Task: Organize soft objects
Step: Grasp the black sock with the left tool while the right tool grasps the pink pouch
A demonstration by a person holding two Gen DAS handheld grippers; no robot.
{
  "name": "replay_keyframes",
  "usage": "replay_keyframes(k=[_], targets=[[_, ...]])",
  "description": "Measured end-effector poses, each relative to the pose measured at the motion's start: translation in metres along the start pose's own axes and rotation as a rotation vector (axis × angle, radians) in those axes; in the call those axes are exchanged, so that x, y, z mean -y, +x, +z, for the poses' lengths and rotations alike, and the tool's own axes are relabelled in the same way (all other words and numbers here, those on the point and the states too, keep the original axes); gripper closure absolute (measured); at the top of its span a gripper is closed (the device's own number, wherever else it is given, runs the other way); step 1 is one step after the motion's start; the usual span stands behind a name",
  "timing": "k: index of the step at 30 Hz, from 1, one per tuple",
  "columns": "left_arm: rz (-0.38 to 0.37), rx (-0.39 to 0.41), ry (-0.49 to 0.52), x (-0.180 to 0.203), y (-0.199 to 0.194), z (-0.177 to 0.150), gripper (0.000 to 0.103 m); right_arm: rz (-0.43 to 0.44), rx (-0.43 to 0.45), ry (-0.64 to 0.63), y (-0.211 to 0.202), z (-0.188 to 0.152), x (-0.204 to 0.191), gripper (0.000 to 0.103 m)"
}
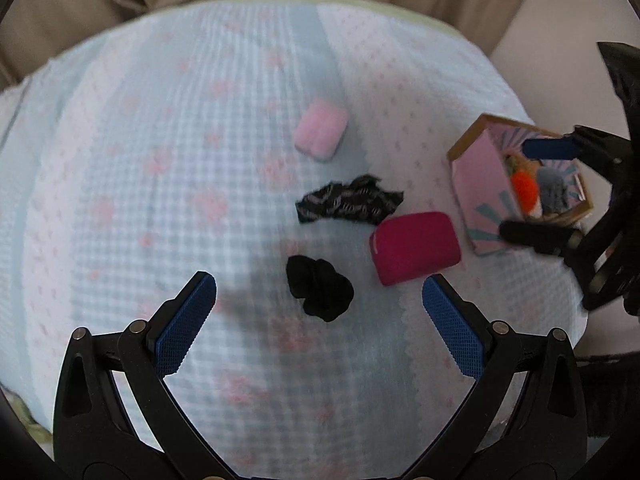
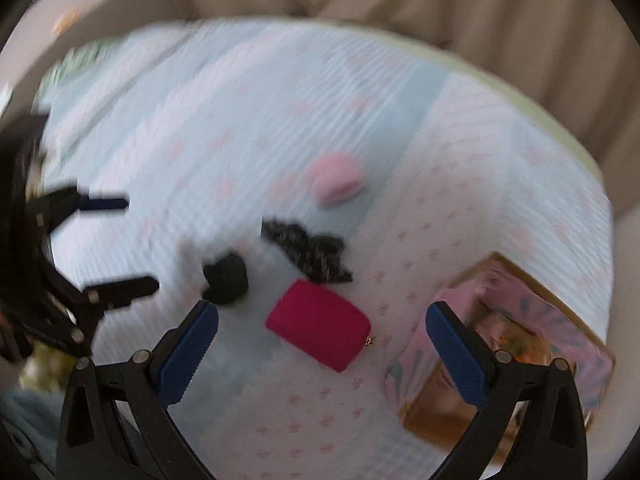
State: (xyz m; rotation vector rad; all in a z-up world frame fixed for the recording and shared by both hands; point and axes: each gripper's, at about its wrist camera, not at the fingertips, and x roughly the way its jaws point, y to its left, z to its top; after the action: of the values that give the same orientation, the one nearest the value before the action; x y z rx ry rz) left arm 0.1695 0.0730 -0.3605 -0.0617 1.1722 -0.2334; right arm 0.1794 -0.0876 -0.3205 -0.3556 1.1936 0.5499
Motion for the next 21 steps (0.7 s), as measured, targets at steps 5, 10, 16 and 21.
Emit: replay_keyframes(k=[5,10,16,21], targets=[[-0.015,-0.071,-0.078,-0.009,0.047,-0.002,0.001,0.042,-0.146,-0.149,0.059,0.003,-0.002,0.000],[-0.013,-0.140,-0.105,-0.012,0.084,-0.004,0.006,0.043,-0.223,-0.237,0.098,-0.001,-0.004,0.000],[-0.016,-0.180,-0.120,-0.011,0.113,-0.007,0.012,0.055,-0.317,-0.333,0.132,-0.011,-0.015,0.000],[-0.005,-0.228,-0.124,-0.008,0.136,-0.013,0.036,0.063,-0.365,-0.418,0.150,-0.020,-0.026,0.000]])
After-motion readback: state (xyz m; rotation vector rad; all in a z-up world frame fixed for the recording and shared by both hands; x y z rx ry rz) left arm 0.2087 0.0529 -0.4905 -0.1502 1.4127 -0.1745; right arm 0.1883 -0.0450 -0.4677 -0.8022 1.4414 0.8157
